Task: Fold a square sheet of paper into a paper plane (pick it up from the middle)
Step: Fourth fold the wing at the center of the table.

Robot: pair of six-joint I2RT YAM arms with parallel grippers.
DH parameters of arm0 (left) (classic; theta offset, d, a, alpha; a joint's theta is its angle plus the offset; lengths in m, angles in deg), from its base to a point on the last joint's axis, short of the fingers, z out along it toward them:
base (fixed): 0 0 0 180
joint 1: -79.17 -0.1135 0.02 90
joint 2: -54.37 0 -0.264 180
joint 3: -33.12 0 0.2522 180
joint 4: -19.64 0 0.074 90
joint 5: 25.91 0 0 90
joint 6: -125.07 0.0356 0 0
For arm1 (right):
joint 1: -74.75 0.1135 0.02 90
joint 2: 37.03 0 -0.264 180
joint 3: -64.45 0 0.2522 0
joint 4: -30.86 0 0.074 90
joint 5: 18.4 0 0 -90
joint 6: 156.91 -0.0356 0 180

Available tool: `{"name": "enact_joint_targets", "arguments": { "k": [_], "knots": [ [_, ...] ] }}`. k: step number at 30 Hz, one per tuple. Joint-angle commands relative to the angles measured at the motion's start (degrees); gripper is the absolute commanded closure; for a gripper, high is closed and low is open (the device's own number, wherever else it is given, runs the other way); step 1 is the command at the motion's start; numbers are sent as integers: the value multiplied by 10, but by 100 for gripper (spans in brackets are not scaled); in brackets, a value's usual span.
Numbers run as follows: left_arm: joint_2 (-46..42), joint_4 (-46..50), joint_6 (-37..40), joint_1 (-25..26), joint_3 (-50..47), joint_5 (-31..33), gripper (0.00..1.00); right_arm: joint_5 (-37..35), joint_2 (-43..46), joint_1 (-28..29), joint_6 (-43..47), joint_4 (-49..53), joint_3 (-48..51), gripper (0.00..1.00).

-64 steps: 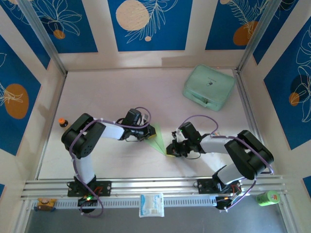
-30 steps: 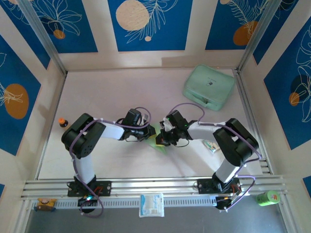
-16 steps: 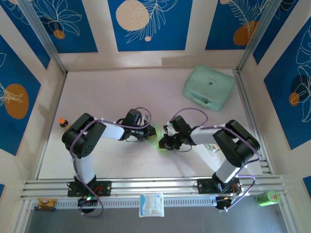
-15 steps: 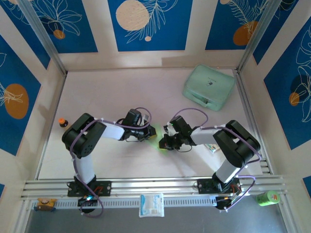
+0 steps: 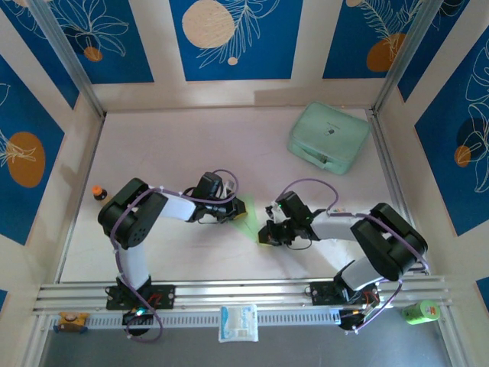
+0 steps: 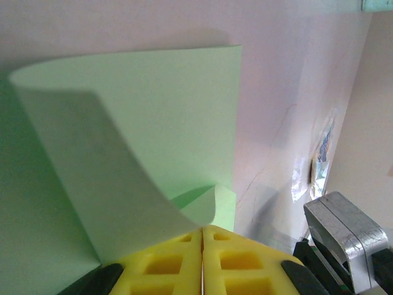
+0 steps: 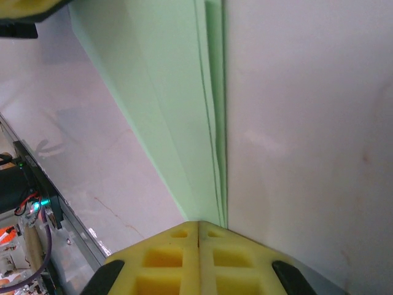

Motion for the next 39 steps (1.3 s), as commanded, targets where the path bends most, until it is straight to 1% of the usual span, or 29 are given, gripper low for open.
{"name": "enact_joint_targets", "arguments": {
  "k": [1,4,8,13,15,17,21,27,34,39],
  "knots": [
    [28,47,3,1,-19,29,90,-6,21,4,-21,60,39,96],
    [30,45,2,1,-20,30,90,-15,49,5,-28,58,57,96],
    [32,34,-2,1,-23,26,90,-24,83,6,-24,76,57,96],
    [24,31,-5,2,-31,27,90,-23,128,5,-16,114,13,96],
    [20,32,-4,2,-34,30,90,-16,130,0,-4,119,-12,96],
    [18,31,-5,1,-35,31,90,-7,106,-8,8,115,-43,95],
    [22,28,-6,2,-33,29,90,12,26,-14,17,94,-105,96],
    [23,28,-6,3,-31,28,90,-6,-59,-6,14,85,-167,96],
    [24,33,-4,3,-28,28,90,-2,-110,-2,11,70,-168,96],
    [22,39,-2,2,-25,28,90,-31,-128,-9,3,88,-141,96]
  ]
}}
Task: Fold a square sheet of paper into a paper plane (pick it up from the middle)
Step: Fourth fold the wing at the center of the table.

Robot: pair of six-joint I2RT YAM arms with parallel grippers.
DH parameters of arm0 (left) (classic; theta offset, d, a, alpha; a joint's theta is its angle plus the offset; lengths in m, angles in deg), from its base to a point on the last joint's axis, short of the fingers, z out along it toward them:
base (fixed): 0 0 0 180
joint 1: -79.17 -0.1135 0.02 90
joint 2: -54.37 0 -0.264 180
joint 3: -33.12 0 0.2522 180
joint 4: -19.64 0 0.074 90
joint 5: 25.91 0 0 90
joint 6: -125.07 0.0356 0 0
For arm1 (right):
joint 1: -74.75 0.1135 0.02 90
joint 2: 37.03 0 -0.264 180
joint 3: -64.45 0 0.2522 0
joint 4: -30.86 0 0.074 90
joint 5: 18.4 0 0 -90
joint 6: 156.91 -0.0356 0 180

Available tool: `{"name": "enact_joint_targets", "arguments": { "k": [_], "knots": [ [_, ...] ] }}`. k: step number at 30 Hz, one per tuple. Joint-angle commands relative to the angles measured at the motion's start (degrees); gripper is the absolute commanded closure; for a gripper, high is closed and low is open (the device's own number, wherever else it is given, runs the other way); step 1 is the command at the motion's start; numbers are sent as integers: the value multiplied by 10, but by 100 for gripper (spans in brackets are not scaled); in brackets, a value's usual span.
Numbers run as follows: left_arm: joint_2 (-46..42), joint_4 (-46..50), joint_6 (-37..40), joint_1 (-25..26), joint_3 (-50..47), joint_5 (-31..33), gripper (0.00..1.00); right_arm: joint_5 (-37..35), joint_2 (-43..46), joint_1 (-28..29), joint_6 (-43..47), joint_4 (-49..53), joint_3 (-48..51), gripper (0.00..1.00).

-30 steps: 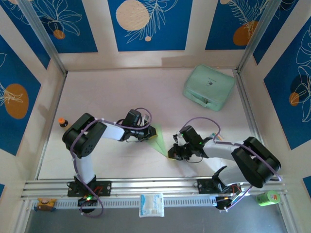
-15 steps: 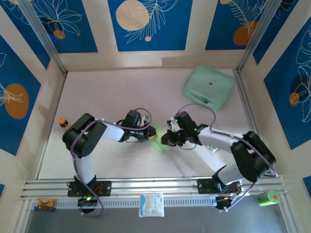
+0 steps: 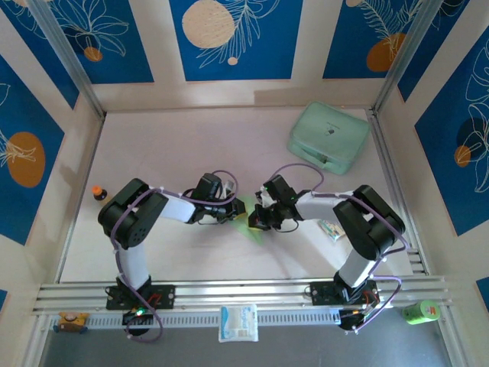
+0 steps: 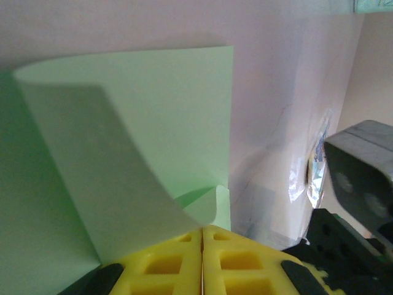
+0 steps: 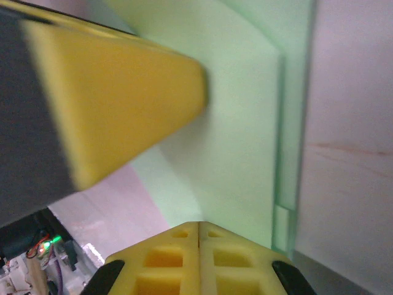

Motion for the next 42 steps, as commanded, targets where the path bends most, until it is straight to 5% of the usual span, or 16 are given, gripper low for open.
{"name": "enact_joint_targets", "arguments": {
  "k": [1,13,16,19,28,42],
  "knots": [
    [20,67,3,2,-13,28,90,-9,-9,-5,-6,10,32,96],
    [-37,149,55,4,38,26,86,15,-4,-29,-27,-46,104,99],
    [-52,167,61,7,43,20,98,18,-1,-35,-29,-47,104,99],
    [-59,169,57,19,42,14,99,18,1,-35,-29,-43,102,99],
    [-21,116,27,56,47,2,95,19,-1,-36,-31,-47,105,99],
    [16,170,34,25,65,61,96,22,-8,-36,-22,-47,115,100]
  ]
}}
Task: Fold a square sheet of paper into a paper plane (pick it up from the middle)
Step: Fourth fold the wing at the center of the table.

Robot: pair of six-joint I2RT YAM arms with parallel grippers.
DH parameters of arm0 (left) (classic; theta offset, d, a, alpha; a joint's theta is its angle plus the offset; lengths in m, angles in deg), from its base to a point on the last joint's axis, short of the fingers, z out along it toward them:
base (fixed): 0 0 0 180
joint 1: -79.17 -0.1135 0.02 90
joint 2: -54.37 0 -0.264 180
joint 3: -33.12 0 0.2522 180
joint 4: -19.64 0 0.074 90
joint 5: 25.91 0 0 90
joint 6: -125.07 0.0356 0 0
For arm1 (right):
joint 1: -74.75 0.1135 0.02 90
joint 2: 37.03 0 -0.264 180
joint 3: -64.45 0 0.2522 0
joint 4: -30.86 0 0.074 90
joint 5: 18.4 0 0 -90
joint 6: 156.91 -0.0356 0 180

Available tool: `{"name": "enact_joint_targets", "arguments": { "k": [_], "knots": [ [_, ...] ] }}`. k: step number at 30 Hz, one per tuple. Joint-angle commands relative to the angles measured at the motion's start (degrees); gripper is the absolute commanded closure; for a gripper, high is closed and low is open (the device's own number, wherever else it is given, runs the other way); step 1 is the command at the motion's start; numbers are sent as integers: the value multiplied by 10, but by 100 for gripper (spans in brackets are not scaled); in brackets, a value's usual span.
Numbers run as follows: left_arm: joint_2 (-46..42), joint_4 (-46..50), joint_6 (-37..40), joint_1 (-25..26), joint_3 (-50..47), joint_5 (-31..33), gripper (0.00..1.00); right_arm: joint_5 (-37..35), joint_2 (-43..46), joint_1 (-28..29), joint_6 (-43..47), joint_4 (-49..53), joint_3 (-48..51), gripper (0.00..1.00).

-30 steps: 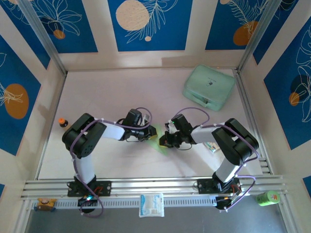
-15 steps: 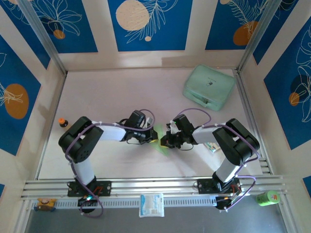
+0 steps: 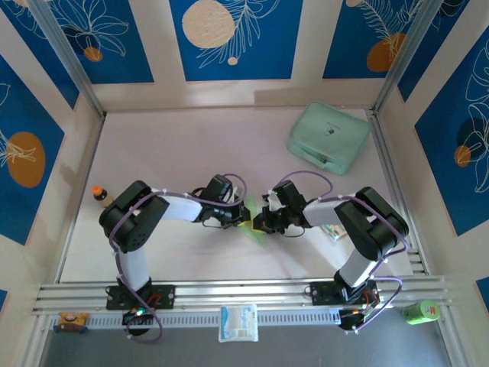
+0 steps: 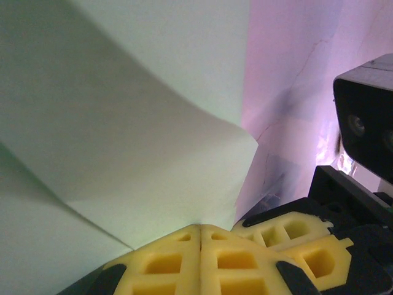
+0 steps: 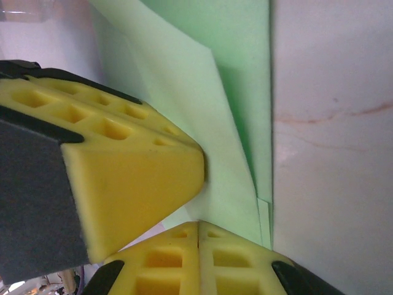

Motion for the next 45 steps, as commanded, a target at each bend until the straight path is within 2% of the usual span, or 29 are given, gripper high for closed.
{"name": "enact_joint_targets", "arguments": {
  "k": [1,17,27,36,45],
  "knots": [
    [27,36,9,-22,21,46,96,-30,-18,-2,5,75,32,100],
    [51,52,44,-77,64,23,94,-30,-19,-2,9,76,34,100],
    [69,96,79,-117,111,18,92,-26,-17,-1,15,77,35,100],
    [76,139,96,-140,144,32,91,-10,-16,-2,31,78,33,100],
    [32,167,99,-143,149,58,90,12,-11,-3,66,93,26,100]
  ]
}}
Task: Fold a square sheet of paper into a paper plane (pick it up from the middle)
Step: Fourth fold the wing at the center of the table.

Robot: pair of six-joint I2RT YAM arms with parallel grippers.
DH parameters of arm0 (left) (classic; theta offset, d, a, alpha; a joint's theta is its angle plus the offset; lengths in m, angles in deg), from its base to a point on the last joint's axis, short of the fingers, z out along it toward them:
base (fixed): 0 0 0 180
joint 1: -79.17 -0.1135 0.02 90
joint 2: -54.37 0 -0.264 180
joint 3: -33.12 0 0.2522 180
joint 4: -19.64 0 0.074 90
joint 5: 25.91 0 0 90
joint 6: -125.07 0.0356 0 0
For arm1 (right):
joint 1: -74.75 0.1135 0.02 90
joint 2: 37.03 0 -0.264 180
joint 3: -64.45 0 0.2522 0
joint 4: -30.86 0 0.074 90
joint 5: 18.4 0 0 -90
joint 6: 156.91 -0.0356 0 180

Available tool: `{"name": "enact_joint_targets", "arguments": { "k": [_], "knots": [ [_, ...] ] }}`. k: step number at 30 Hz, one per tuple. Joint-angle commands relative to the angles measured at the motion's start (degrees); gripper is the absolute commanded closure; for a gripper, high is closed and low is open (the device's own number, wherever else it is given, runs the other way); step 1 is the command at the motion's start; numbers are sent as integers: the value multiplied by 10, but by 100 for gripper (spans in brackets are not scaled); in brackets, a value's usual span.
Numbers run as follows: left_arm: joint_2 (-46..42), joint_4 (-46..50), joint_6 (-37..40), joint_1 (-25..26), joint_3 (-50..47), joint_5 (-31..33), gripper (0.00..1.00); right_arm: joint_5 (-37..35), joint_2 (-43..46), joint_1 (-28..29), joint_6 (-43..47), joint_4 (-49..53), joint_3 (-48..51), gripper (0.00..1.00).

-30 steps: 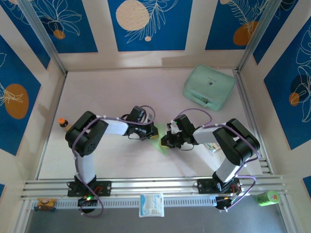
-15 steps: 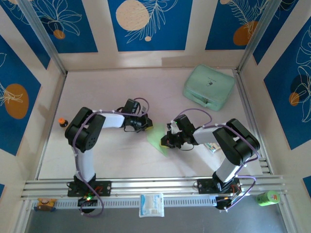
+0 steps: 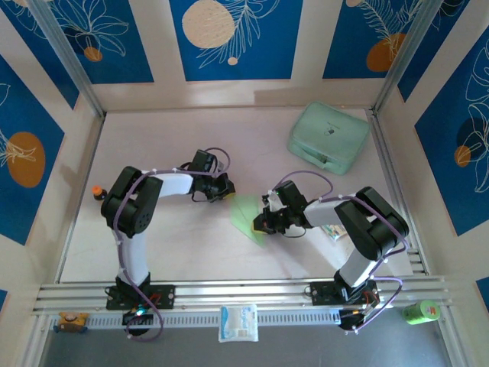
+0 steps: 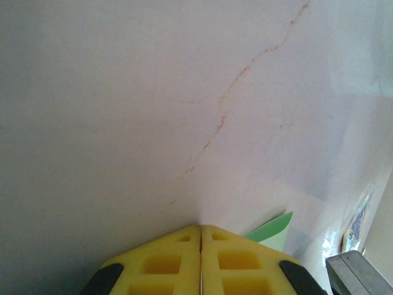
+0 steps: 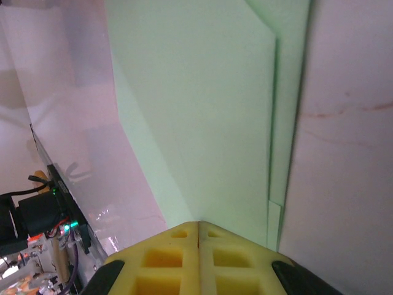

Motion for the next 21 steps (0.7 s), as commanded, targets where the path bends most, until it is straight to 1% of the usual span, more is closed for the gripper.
{"name": "enact_joint_targets", "arguments": {
  "k": [1,6,9,11,16,21],
  "knots": [
    [-40,34,15,-7,1,30,90,-7,-10,1,32,97,19,100],
    [-100,15,9,4,-41,25,88,11,-14,1,48,97,12,100],
    [-129,-3,4,21,-71,20,86,9,-17,0,51,104,5,100],
    [-137,-31,-1,39,-90,3,86,8,-19,-2,51,104,3,100],
    [-111,-61,-1,78,-101,-27,86,8,-18,-4,49,107,2,100],
    [-74,-88,-12,84,-107,-33,86,9,-15,-6,46,108,0,100]
  ]
}}
